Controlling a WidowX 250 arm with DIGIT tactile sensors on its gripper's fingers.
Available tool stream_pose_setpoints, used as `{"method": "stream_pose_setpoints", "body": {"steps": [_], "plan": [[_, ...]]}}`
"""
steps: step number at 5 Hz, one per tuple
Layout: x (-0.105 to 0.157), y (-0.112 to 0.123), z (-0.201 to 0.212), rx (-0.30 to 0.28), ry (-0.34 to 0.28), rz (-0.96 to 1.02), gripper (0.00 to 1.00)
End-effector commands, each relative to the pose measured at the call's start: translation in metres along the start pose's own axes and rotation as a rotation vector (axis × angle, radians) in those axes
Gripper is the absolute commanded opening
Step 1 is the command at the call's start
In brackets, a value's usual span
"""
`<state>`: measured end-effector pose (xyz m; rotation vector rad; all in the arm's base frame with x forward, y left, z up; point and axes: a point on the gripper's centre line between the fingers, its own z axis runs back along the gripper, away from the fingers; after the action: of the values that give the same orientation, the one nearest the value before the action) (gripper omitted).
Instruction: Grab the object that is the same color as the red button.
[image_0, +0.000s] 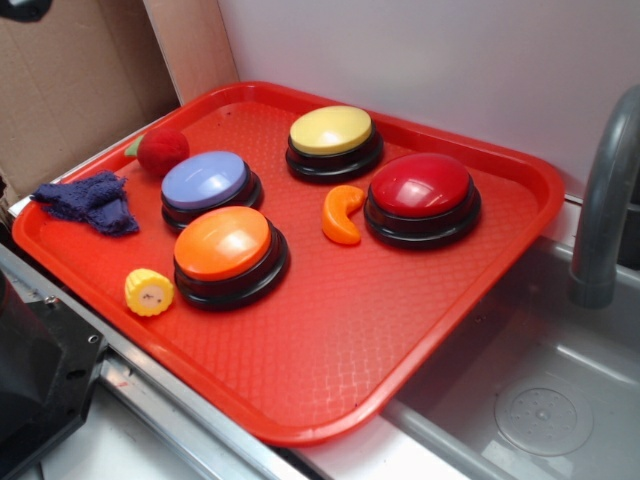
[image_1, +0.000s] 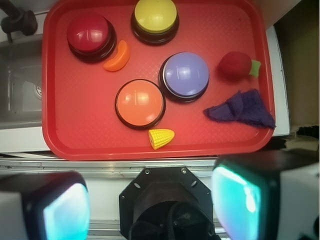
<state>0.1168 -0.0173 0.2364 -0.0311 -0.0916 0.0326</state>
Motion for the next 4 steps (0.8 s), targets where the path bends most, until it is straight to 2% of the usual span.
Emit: {"method": "stream_pose_setpoints", "body": {"steps": [1, 2, 3, 4], "plan": [[0.0, 0.0, 0.0, 0.0, 0.0, 0.0, 1.0], [0.005, 0.01, -0.007, 0.048, -0.022, 0.118, 1.0], [0.01, 0.02, -0.013, 0.019, -0.056, 0.206, 1.0], [0.013, 0.036, -0.019, 0.035, -0.106, 0.411, 1.0]]}}
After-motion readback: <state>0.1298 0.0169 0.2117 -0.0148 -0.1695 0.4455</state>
